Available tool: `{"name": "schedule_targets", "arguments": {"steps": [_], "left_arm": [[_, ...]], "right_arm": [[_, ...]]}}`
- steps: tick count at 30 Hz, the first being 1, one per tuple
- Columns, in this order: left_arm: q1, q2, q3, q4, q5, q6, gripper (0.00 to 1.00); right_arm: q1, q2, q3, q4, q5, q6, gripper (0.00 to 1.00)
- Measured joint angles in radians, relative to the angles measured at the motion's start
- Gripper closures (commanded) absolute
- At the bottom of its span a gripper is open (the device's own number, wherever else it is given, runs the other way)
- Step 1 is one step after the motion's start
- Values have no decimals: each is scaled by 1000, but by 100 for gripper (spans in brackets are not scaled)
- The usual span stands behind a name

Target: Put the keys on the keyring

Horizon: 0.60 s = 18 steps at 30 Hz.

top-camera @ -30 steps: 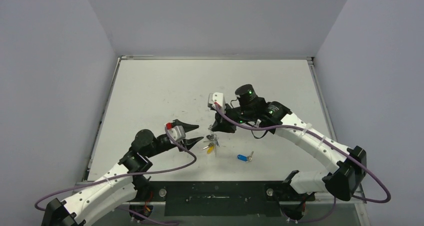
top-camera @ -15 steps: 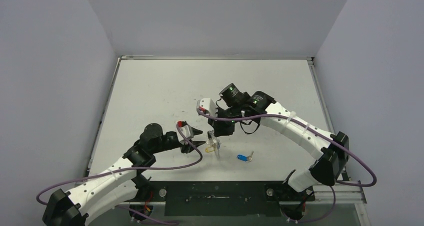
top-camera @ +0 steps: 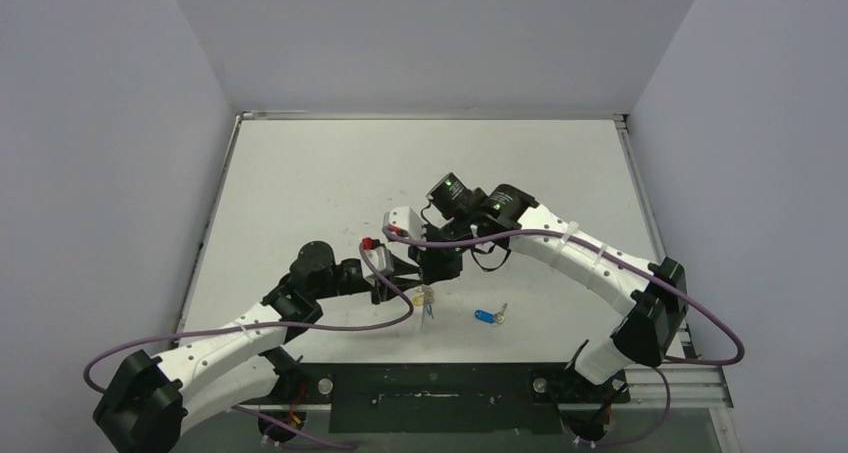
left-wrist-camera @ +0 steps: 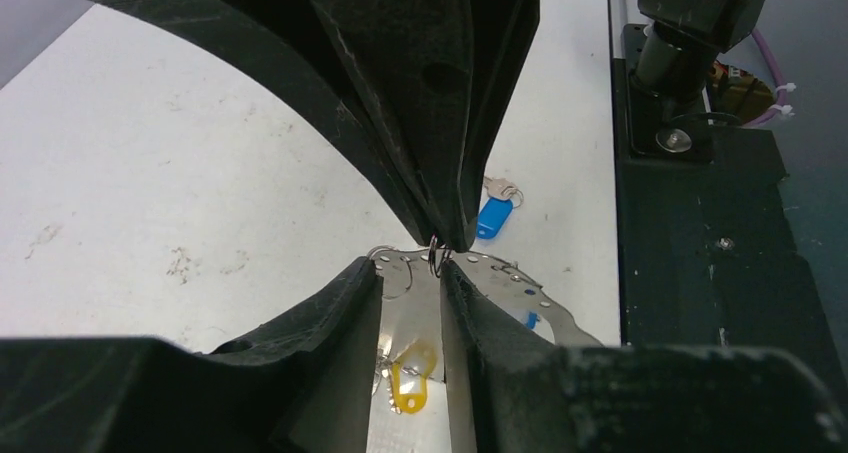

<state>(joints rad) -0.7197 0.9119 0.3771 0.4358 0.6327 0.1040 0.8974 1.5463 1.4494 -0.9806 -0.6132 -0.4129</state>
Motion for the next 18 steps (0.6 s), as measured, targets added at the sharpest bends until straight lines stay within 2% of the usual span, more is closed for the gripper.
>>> {"name": "schedule_targets", "arguments": {"steps": [5,12,16,18], "left_arm": [[-2,24,0,30,26,-11,86],[-6,52,0,51,58,-18,87],[-8,57,0,61,67,-25,100],[-8,58,0,66,68,-34,100]], "right_arm": [[4,0,0,-1,0,0,100],[12,8,8,-6,5,-2,100],[14,8,9,-11,7,-3,100],[14,8,9,-14,7,-3,100]]}}
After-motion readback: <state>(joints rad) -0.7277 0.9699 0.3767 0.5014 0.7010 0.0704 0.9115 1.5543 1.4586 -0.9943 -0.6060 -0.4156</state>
